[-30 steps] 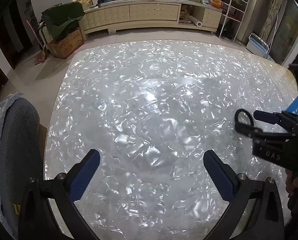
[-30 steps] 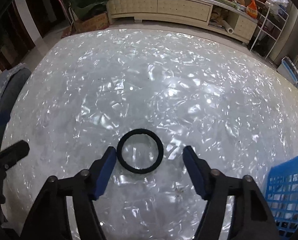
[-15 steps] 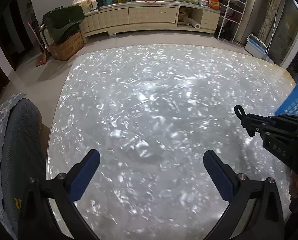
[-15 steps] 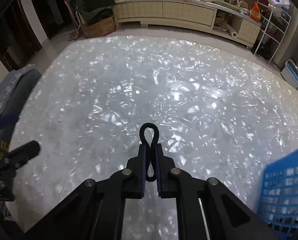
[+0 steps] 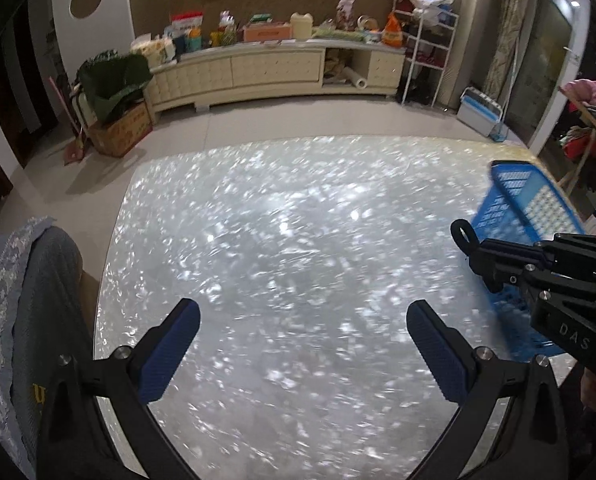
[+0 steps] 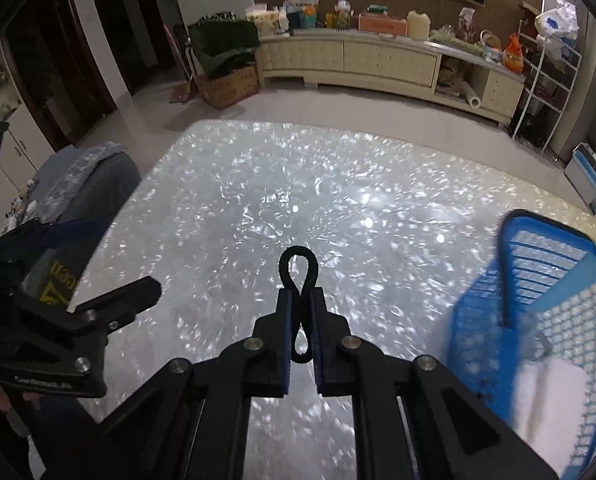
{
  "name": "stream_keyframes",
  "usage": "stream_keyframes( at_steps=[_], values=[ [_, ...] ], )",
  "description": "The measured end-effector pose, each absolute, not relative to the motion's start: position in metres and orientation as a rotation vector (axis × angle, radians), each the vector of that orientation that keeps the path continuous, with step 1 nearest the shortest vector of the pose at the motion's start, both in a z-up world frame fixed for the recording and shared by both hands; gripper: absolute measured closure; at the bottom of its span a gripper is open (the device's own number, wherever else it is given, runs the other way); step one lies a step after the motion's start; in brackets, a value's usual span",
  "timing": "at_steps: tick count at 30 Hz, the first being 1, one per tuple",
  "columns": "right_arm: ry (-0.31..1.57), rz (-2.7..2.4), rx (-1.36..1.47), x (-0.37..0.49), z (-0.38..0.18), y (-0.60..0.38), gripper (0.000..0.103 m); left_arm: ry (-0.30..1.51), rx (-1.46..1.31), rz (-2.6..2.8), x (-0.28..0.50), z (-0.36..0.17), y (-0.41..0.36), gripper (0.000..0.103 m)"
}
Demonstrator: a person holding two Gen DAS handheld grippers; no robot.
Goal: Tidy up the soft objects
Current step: 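Carry the black ring over the basket and drop it onto the towel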
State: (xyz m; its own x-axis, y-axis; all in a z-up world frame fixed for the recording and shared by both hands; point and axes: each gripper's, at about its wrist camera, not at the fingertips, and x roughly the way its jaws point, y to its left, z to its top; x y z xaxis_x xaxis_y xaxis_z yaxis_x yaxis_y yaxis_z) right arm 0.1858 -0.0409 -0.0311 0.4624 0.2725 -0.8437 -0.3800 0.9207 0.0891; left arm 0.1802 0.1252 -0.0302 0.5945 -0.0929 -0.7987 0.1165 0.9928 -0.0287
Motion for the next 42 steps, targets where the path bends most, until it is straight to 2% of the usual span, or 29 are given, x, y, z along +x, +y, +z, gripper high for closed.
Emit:
stream_keyframes(
  at_steps=[10,19,29,42],
  values=[
    [0.923,0.394,-0.108,0.130,0.017,-0.094,0.095,0.856,0.076,-0.165,0.140,0.008,0.063,0.000],
    [0.896,0.373,-0.093,0.101,0.025,-0.136,0.095,0.827,0.111,-0.227,0.121,0.020,0.008,0.000],
    [0.887,0.327,-0.062,0.090,0.028,-0.181,0.095,0.840,0.155,-0.278,0.124,0.011,-0.046,0.000],
    [0.966,0.286,0.005,0.107,-0.005,-0.204,0.095,0.914,0.179,-0.303,0.154,-0.022,-0.076,0.000]
  ],
)
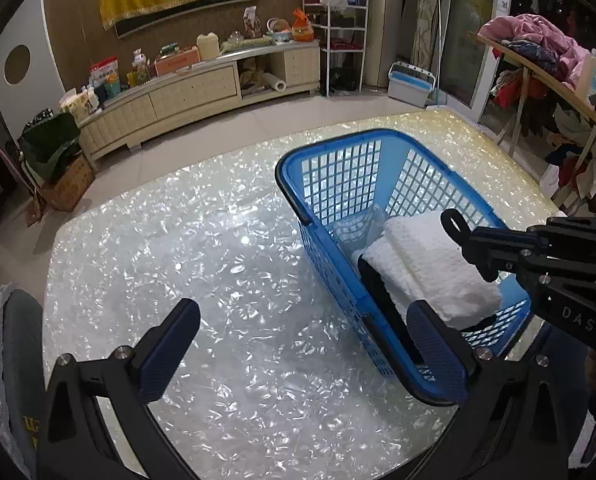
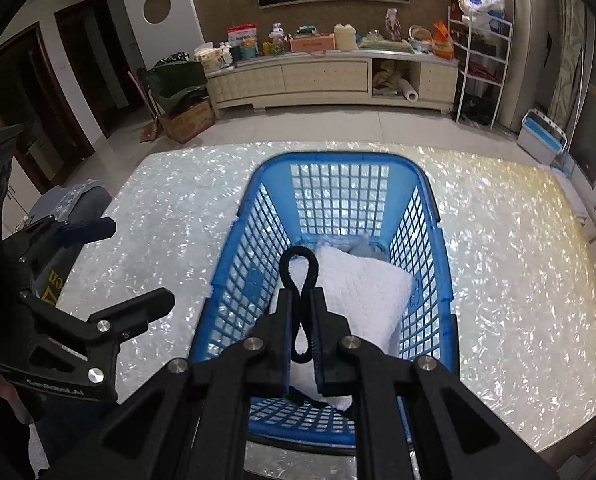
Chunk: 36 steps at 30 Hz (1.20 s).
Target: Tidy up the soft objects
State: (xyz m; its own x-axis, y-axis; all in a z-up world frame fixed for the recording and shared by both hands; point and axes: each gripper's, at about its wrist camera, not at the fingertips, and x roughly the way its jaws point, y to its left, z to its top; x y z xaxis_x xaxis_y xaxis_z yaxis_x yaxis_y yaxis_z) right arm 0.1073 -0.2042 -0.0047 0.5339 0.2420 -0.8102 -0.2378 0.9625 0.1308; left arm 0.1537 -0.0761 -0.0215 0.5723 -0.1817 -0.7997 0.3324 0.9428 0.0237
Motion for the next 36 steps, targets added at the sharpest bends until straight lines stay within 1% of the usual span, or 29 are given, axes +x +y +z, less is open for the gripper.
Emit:
stream_keyframes(
  at_steps=[10,21,23,26,28,32,34,36],
  values=[
    [1.065,0.273,0.047,0.121,-0.039,-0.215,0.095,0.973,0.177,-0.313,0.167,-0.048,-0.081,0.000],
    [1.114,0.265,0.060,0.121,-0.053,-0.217,0.094,0.994,0.171,-0.326,0.169,-0.057,-0.086,0.000],
    [1.113,0.262,0.059,0.121,-0.053,-0.215,0.092,0.995,0.168,-0.324,0.169,-0.058,-0.086,0.000],
    [1.108,0.247,0.036,0.117,-0.052,-0.213,0.081,0.994,0.159,-0.329,0.168,-0.057,-0.085,0.000],
    [1.101,0.244,0.033,0.116,-0.051,-0.213,0.070,0.991,0.147,-0.330,0.166,-0.056,-0.083,0.000],
    [1.086,0.229,0.034,0.113,-0.048,-0.213,0.062,0.982,0.138,-0.327,0.163,-0.053,-0.080,0.000],
    [1.080,0.222,0.031,0.110,-0.046,-0.213,0.054,0.975,0.133,-0.326,0.160,-0.051,-0.079,0.000],
    [1.072,0.227,0.038,0.109,-0.044,-0.214,0.049,0.963,0.128,-0.322,0.156,-0.048,-0.077,0.000]
  ],
)
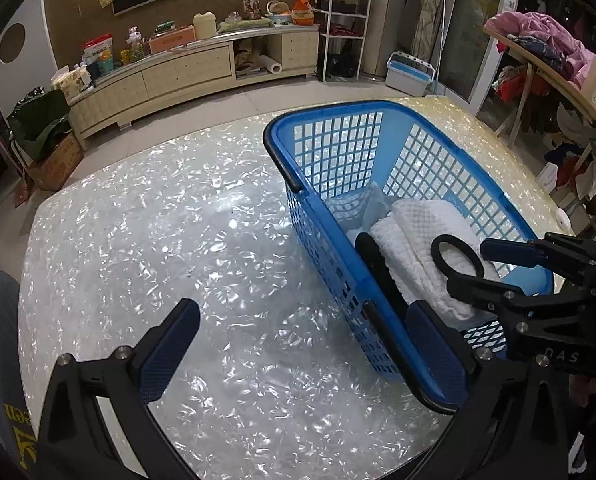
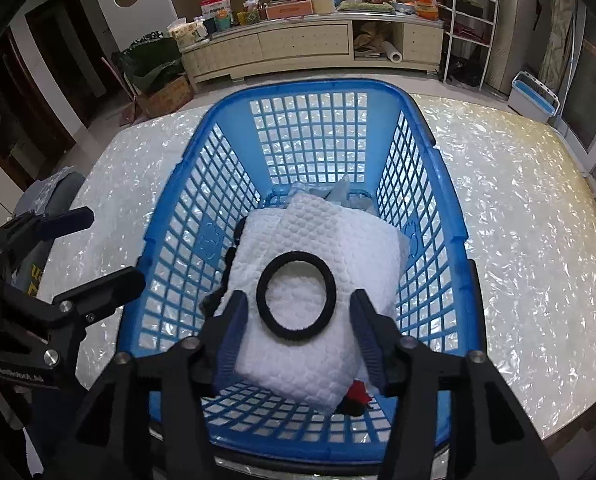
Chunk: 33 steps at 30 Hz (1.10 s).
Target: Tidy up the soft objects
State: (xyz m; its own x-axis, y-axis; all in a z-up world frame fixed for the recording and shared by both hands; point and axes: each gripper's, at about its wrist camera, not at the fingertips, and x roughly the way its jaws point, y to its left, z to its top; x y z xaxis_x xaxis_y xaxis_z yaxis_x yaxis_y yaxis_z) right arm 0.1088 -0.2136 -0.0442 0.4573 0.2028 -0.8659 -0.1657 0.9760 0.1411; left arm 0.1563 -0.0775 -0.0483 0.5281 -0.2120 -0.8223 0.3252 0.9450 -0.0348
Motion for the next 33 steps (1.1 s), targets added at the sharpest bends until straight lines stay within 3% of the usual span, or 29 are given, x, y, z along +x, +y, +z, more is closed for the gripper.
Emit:
stream_keyframes(
  at_steps=[3,11,13,17,21,33],
  values=[
    [1.062,0.230,0.054,0.105,-0.041,-0.216,0.038,0.941,0.098,-0.325,0.150,-0.042,-0.074,0.000],
    [0.987,0.228,0.065,0.084,-0.025,-0.217,0.027,0.870,0.058,-0.310,0.128,-0.021,-0.063,0.000],
    [0.941,0.229,0.057,0.076,-0.016,-0.215,0.016,0.833,0.056,-0.307,0.119,-0.013,-0.061,0.000],
    [0.833,0.207,0.041,0.061,-0.001,-0.211,0.012,0.775,0.033,-0.297,0.100,0.005,-0.052,0.000],
    [0.732,0.182,0.019,0.049,0.016,-0.205,0.000,0.680,0.002,-0.283,0.076,0.026,-0.040,0.000],
    [0.618,0.205,-0.020,0.020,0.030,-0.181,0.000,0.562,-0.017,-0.091,0.035,0.047,-0.014,0.000]
  ],
)
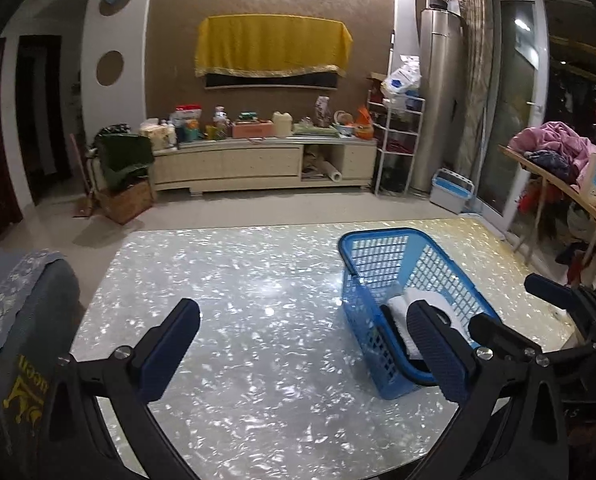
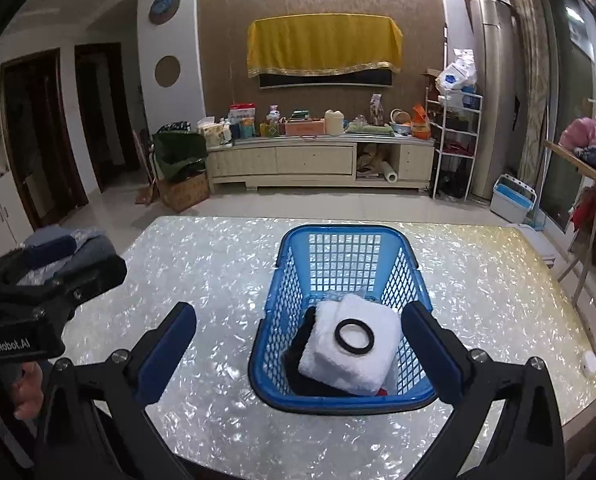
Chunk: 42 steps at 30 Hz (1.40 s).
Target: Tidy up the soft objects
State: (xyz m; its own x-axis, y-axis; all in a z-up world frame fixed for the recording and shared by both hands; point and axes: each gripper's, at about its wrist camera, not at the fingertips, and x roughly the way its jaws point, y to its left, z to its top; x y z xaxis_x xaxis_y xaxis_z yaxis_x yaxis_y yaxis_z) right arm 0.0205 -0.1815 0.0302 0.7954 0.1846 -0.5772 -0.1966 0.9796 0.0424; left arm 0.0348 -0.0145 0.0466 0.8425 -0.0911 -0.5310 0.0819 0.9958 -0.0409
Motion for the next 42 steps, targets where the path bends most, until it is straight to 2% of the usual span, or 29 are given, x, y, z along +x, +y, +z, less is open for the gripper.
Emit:
stream_keyframes(
  at_steps=[42],
  values=[
    [0.556,0.249,-0.010,0.005,0.038,-0.178,0.000,0.507,-0.019,-0.058,-0.014,0.058,0.002,0.000]
  ],
)
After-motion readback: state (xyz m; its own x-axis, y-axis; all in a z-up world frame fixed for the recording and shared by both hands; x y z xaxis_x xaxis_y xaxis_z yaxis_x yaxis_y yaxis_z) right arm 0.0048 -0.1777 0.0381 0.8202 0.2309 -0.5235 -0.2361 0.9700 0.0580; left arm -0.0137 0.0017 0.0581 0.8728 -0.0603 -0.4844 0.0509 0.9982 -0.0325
